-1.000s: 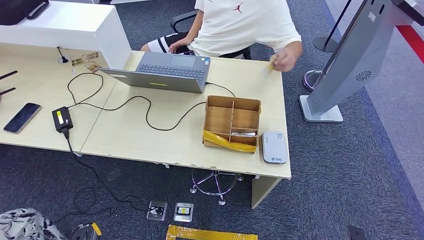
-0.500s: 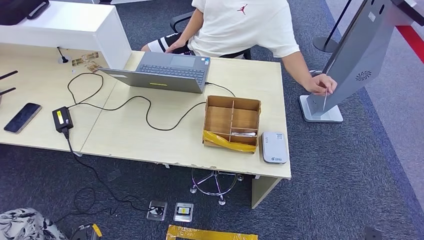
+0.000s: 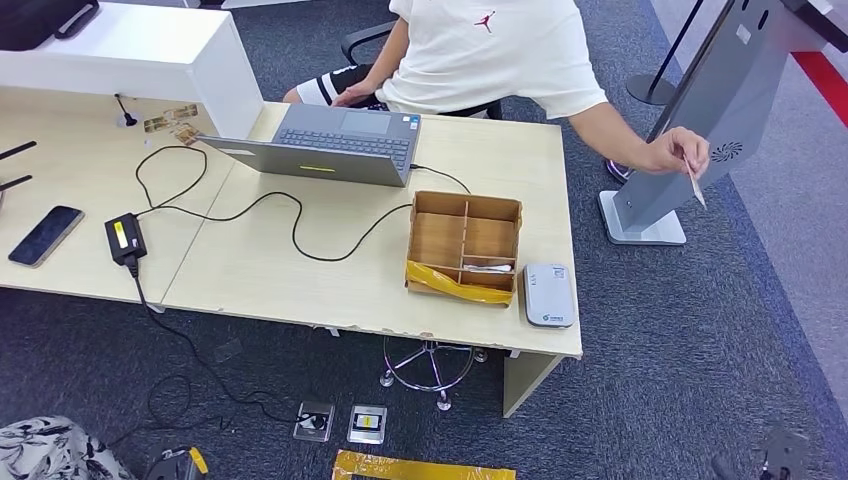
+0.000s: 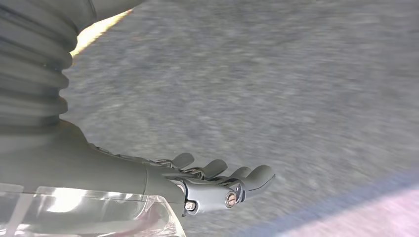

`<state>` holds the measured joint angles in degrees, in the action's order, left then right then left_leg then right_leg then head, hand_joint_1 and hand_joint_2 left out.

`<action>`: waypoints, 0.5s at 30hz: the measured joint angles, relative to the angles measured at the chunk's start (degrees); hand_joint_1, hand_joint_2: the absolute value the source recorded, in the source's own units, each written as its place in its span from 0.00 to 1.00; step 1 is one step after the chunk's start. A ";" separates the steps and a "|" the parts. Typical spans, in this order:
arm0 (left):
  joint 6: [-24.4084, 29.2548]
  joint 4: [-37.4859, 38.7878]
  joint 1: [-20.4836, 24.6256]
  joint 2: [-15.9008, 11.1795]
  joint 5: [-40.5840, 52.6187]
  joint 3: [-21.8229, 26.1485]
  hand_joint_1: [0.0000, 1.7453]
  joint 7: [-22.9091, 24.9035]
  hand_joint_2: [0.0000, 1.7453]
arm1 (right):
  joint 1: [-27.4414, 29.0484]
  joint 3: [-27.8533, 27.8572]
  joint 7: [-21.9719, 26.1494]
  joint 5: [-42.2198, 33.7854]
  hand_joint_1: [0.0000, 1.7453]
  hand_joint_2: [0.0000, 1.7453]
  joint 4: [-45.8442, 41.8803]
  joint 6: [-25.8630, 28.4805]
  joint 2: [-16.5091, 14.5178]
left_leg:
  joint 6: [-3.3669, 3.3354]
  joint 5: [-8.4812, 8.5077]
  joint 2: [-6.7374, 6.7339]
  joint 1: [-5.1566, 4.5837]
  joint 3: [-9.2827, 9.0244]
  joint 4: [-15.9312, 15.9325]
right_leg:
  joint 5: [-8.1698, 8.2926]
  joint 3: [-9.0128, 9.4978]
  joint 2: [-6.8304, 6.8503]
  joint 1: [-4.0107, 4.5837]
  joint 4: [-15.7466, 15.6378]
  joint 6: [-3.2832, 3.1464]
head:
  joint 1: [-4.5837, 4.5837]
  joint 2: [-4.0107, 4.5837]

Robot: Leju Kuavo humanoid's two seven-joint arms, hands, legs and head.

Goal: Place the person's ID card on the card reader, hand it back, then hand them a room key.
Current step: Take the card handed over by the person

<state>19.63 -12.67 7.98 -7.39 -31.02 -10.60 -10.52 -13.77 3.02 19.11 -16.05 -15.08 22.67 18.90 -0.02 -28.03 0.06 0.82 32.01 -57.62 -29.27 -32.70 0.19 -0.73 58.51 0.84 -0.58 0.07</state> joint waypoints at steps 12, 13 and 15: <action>0.04 0.22 -0.02 0.32 0.22 0.00 0.00 -1.98 0.00 | -4.83 7.93 4.30 10.92 0.00 1.00 -15.96 4.20 4.46 | -0.06 0.04 0.12 -0.02 0.00 -0.01 | 0.01 0.08 0.14 -0.02 0.01 0.01 | 0.00 0.00; 0.03 0.22 -0.02 0.34 0.22 0.00 0.00 -2.10 0.00 | -5.00 8.63 3.22 12.00 0.00 1.00 -17.99 4.14 4.73 | -0.06 0.04 0.13 -0.01 -0.01 -0.01 | 0.01 0.10 0.15 -0.02 0.01 0.01 | 0.01 0.00; -0.01 0.23 -0.04 0.40 0.22 0.00 0.00 -2.47 0.00 | -5.18 9.80 -0.61 14.90 0.00 1.00 -22.70 3.73 5.20 | -0.08 0.06 0.16 -0.02 0.00 -0.01 | 0.01 0.13 0.21 -0.02 0.01 0.01 | 0.01 0.00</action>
<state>19.62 -12.43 7.95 -6.99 -30.80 -10.60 -12.99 -18.95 12.81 18.49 -1.15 -37.78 26.39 24.09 -0.10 -27.97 0.23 0.80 32.01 -57.63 -29.26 -32.57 0.40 -0.75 58.52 0.85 -0.57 0.07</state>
